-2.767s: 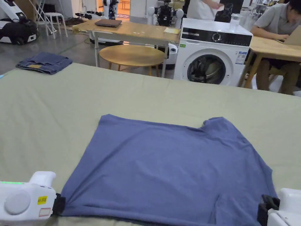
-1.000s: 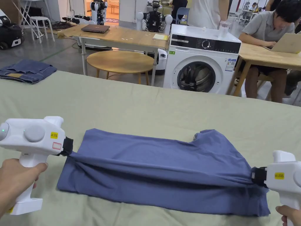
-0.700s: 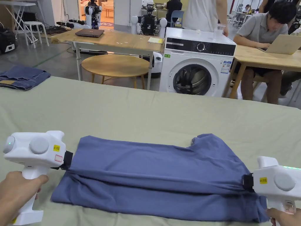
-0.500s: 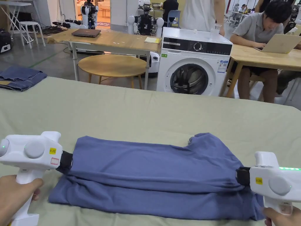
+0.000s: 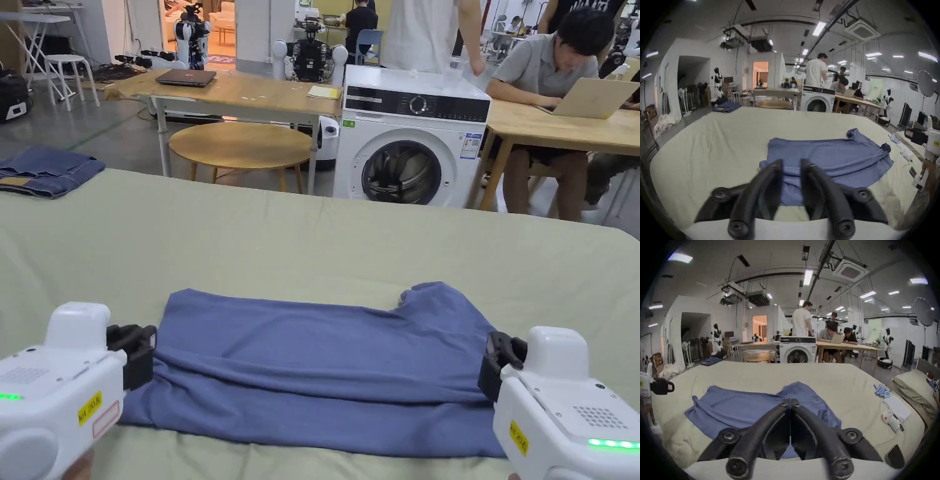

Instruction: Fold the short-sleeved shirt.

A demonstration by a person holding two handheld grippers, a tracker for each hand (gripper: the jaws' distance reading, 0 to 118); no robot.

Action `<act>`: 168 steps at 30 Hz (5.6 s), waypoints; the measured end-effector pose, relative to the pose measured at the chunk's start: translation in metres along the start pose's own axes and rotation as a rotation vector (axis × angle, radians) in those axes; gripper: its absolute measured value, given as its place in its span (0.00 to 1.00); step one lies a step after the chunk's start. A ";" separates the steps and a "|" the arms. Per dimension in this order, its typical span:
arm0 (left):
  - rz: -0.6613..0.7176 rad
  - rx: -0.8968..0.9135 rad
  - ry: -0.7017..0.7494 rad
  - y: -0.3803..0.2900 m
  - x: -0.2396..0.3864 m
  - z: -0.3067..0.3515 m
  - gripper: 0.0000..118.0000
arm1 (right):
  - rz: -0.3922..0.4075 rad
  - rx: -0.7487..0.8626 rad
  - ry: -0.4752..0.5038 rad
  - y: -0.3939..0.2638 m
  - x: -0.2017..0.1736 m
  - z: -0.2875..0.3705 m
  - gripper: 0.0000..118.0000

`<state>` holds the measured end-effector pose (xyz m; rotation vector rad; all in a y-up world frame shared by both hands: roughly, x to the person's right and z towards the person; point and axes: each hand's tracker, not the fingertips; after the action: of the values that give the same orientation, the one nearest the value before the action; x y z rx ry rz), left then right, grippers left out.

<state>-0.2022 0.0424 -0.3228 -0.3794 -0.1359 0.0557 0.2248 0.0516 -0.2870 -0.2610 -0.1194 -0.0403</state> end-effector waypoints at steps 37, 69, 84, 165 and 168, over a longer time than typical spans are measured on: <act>0.018 -0.771 0.131 -0.038 -0.054 -0.149 0.45 | 0.042 -0.154 -0.026 -0.044 0.015 0.007 0.00; 0.126 -0.608 -0.036 -0.045 -0.075 -0.077 0.00 | -0.015 -0.619 -0.070 -0.049 0.149 -0.109 0.41; 0.127 -0.612 -0.025 -0.046 -0.069 -0.076 0.00 | 0.026 -0.712 0.005 -0.080 0.123 -0.132 0.02; 0.039 -0.265 0.010 0.028 -0.065 -0.074 0.00 | 0.073 0.060 0.021 -0.018 -0.064 0.015 0.00; 0.094 -0.411 0.002 0.035 -0.095 -0.119 0.00 | 0.087 0.032 0.018 -0.018 -0.060 0.004 0.00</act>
<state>-0.2806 0.0238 -0.4565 -0.7966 -0.1275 0.1205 0.1641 0.0369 -0.2859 -0.2339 -0.0911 0.0457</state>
